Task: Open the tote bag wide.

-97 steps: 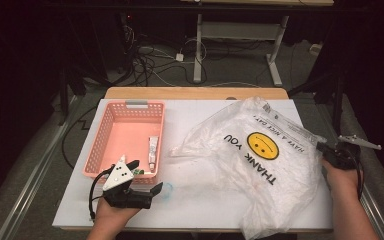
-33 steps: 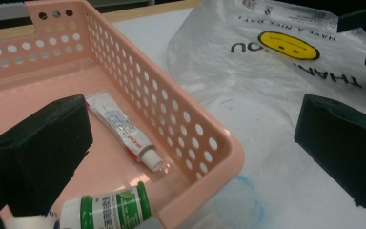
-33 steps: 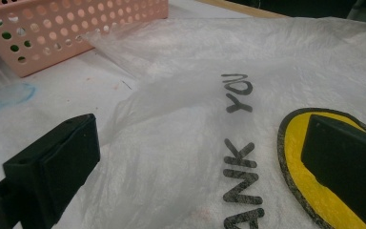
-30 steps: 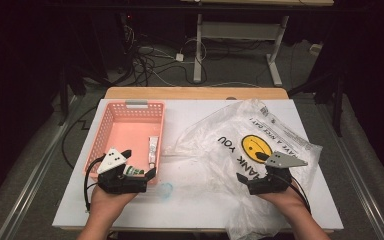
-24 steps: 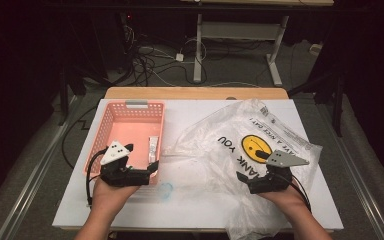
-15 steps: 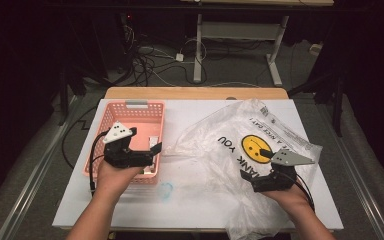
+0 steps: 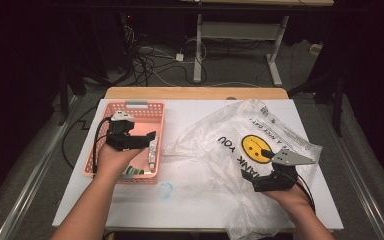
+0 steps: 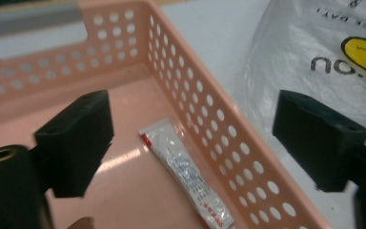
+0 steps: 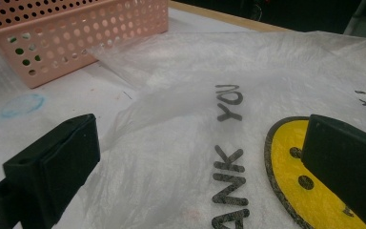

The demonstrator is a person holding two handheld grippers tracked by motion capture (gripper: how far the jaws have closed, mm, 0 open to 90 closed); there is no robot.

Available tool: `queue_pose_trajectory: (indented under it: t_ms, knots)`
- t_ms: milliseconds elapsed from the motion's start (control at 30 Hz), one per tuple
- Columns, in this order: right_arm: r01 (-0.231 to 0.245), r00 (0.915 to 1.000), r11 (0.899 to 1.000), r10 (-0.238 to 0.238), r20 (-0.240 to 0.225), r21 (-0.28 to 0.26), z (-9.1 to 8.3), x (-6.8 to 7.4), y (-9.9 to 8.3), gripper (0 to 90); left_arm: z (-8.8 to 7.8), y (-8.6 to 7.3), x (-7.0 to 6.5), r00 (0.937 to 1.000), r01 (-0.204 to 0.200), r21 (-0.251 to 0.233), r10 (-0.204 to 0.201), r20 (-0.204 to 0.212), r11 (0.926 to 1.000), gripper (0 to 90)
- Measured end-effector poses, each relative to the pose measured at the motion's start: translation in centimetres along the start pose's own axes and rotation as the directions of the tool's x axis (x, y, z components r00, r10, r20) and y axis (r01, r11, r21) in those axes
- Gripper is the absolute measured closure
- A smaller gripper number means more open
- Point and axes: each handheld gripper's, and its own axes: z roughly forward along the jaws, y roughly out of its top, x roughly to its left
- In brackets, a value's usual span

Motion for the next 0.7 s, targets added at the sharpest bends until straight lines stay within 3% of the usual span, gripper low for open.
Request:
queue_pose_trajectory:
  t_ms: [67,167,333,500,533,633,700]
  knots:
    - [0.003,1.0000,1.000,-0.003,0.003,0.003,0.1,0.1,0.0,0.7,0.6,0.2,0.5,0.9993,0.034,0.053,-0.035,0.013,0.9980,15.1]
    - [0.011,0.9999,1.000,-0.011,-0.003,0.009,0.2,0.2,-0.1,0.8,1.3,0.3,1.1,0.9977,0.067,0.094,-0.067,0.004,0.9934,19.5]
    - [0.016,0.9999,1.000,-0.016,-0.005,0.009,0.2,0.3,-0.1,1.0,2.1,0.3,1.1,0.9982,0.056,0.152,-0.059,0.013,0.9868,30.1]
    - [0.009,1.0000,1.000,-0.009,0.003,0.004,0.0,0.2,-0.1,1.0,2.9,0.2,0.5,0.9989,0.036,0.244,-0.042,0.019,0.9690,38.8]
    - [0.007,1.0000,1.000,-0.007,0.001,-0.004,-0.1,0.1,-0.1,1.0,3.1,0.1,0.4,0.9991,0.033,0.261,-0.038,0.017,0.9647,45.0]
    - [-0.002,1.0000,1.000,0.002,0.003,-0.006,-0.1,0.0,-0.1,1.3,3.5,-0.1,0.2,0.9993,0.026,0.315,-0.034,0.017,0.9488,48.9]
    - [-0.002,1.0000,1.000,0.002,0.006,0.000,-0.1,0.1,-0.2,1.3,3.5,-0.1,0.2,0.9987,0.033,0.319,-0.044,0.026,0.9470,57.0]
